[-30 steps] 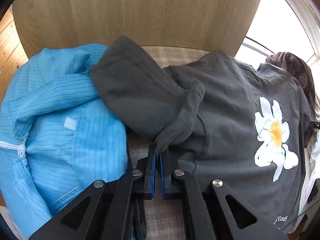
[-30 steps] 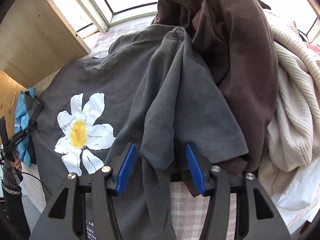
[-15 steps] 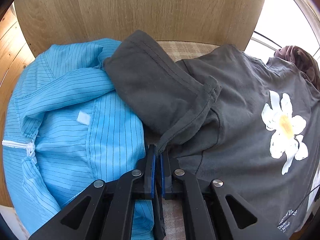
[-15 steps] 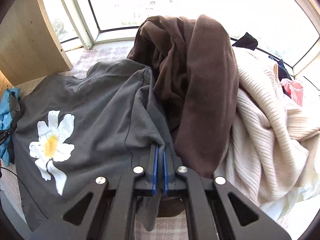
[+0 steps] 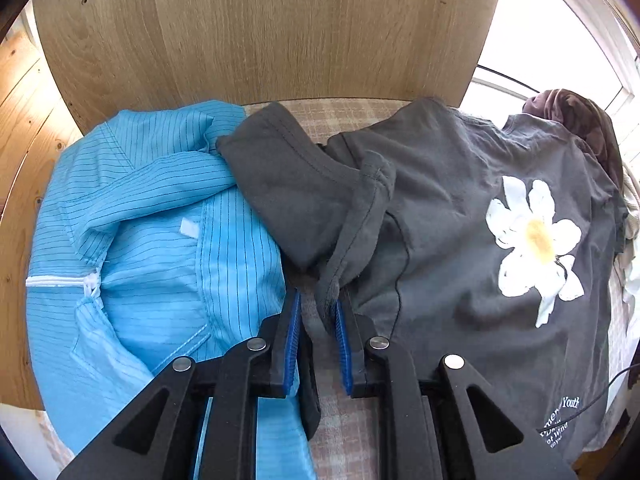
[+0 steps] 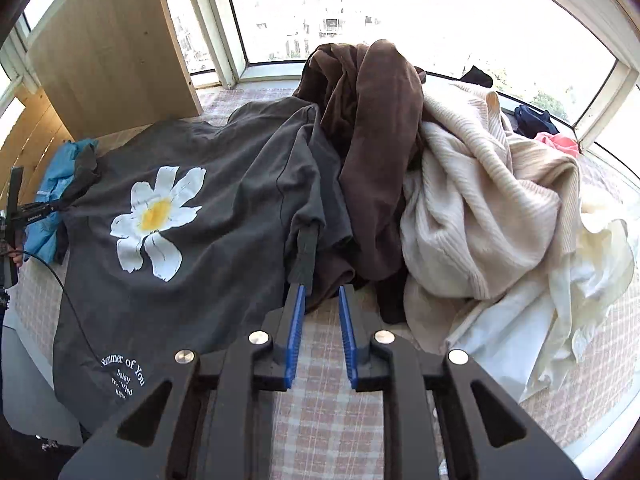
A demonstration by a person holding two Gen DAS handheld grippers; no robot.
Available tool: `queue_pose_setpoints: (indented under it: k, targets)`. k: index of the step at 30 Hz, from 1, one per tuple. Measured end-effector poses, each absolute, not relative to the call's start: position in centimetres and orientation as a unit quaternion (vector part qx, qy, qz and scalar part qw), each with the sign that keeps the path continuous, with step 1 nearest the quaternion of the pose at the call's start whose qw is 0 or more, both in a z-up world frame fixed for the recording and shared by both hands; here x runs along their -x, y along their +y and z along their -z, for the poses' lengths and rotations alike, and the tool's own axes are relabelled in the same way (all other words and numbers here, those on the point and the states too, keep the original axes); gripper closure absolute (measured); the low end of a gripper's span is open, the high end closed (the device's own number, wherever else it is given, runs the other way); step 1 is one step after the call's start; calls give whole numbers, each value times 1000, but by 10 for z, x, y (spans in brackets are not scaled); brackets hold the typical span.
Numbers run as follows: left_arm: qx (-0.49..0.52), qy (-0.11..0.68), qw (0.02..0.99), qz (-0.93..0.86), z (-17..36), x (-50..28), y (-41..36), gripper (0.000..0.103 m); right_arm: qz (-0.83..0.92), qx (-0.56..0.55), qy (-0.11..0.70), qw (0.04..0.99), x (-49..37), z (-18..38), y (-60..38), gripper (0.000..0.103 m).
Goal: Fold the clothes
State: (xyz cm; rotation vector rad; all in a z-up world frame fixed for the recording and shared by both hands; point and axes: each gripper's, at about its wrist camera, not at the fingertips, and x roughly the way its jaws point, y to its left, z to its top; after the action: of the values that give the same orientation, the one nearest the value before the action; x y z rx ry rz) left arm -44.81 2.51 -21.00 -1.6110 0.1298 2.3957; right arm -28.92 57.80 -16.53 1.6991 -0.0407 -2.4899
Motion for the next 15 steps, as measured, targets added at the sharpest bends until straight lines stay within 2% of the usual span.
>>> queue_pose_setpoints:
  k: [8,15]
  targets:
    - [538,41,191,-820,165,298,19,86,743,-648,-45,158,98,261,549,85]
    - [607,-22,219,-764,205,169,25,86,742,-641,-13,194,50,284,535,83]
